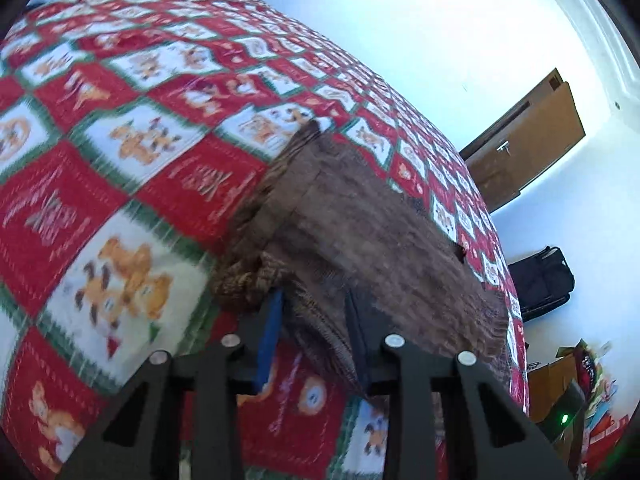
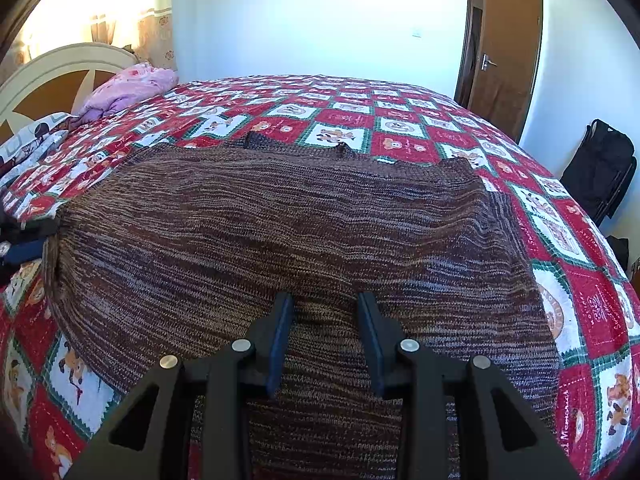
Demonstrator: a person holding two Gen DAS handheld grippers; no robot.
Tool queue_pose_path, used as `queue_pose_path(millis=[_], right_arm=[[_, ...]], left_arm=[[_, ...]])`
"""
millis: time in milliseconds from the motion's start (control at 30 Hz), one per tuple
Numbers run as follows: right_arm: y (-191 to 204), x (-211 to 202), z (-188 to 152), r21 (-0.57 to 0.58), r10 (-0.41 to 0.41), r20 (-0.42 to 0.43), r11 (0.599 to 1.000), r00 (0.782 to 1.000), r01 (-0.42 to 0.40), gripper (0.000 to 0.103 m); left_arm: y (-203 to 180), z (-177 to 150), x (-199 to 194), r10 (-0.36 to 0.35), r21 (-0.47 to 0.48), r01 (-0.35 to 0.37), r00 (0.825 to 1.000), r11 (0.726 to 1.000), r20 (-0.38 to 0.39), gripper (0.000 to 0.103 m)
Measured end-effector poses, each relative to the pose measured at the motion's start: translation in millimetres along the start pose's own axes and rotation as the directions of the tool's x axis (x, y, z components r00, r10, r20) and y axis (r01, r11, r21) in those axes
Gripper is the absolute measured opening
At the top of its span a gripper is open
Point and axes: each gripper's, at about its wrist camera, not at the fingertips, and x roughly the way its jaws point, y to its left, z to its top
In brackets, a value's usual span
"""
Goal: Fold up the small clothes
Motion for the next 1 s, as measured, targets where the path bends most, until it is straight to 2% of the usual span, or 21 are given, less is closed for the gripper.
queue_pose_path(millis=[67, 100, 167, 300, 400, 467, 533, 567, 667, 700, 733, 800, 833, 900, 1000], right_arm=[[-0.1, 0.1, 0.1, 0.003, 0.004, 0.001, 1.000, 1.000, -0.004, 0.036], [-0.1, 0.0, 0.1, 0.003, 0.003, 0.001, 1.000, 1.000, -0.003, 0.036], [0.0, -0.1, 0.0, -0.001, -0.001, 0.001, 1.000, 1.000, 0.001, 0.036], [0.5, -0.1, 0.0, -0.004, -0.004, 0.001, 1.000, 1.000, 0.004, 0.036], [0.6, -0.1, -0.1, -0.006, -0.006, 0.001, 1.000, 1.000, 0.006, 0.036], [1.2, -0.4, -0.1, -0.010, -0.010, 0.001, 1.000, 1.000, 0.010, 0.036], [2.2, -0.4, 0.1, -0.015, -0.016, -0.002, 1.000, 1.000, 0.016, 0.036], [3.1, 0.0, 0.5, -0.018, -0.020, -0.006, 1.000, 1.000, 0.020, 0.036], [5.4, 0.6, 9.5, -0.028, -0.032, -0.051, 0.999, 0.998, 0.030, 0.036], [5.3, -1.7, 16.8, -0.004, -0.011, -0.069, 1.000, 0.998, 0.010, 0.036], [5.7, -8.7, 28.5, 0.042, 0.056, -0.061, 0.998, 0.997, -0.053, 0.036], [15.3, -24.5, 54.6, 0.084, 0.141, -0.011, 0.987, 0.990, -0.140, 0.038], [27.3, -31.5, 72.3, 0.075, 0.169, 0.011, 0.983, 0.986, -0.169, 0.051], [53.5, -34.3, 101.4, 0.044, 0.239, 0.010, 0.970, 0.971, -0.239, 0.069], [107.7, -18.6, 137.5, -0.019, 0.335, -0.038, 0.942, 0.941, -0.336, 0.069]], left_arm=[[11.0, -8.8, -2.3, -0.028, -0.052, 0.028, 1.000, 0.998, -0.011, 0.051], [17.7, -13.5, -3.2, -0.071, -0.097, 0.070, 0.997, 0.993, -0.012, 0.059], [20.0, -13.6, -5.0, -0.087, -0.128, 0.088, 0.996, 0.988, 0.014, 0.060], [11.0, -2.0, 3.3, -0.075, -0.140, 0.074, 0.997, 0.987, 0.002, 0.074], [9.2, 1.9, 8.1, -0.043, -0.156, 0.045, 0.999, 0.987, 0.012, 0.068], [11.0, -1.9, 6.1, 0.010, -0.151, -0.006, 1.000, 0.989, 0.025, 0.048], [18.5, -6.6, 4.7, 0.060, -0.141, -0.053, 0.997, 0.989, 0.043, 0.012], [24.9, -9.1, 3.8, 0.043, -0.149, -0.035, 0.998, 0.988, 0.053, 0.011], [45.0, -11.0, 1.7, -0.071, -0.199, 0.084, 0.995, 0.976, 0.073, 0.011], [46.6, -10.1, 1.3, -0.090, -0.199, 0.103, 0.993, 0.975, 0.073, 0.011], [47.5, -10.0, 1.3, -0.103, -0.198, 0.116, 0.992, 0.973, 0.076, 0.011], [45.9, -9.5, 2.9, -0.102, -0.189, 0.117, 0.991, 0.975, 0.089, 0.012], [45.1, -8.9, 4.2, -0.099, -0.190, 0.114, 0.991, 0.975, 0.089, 0.014], [44.2, -4.2, 5.8, -0.118, -0.201, 0.134, 0.989, 0.970, 0.089, 0.020], [42.0, -0.2, 8.7, -0.128, -0.182, 0.144, 0.987, 0.973, 0.099, 0.024]])
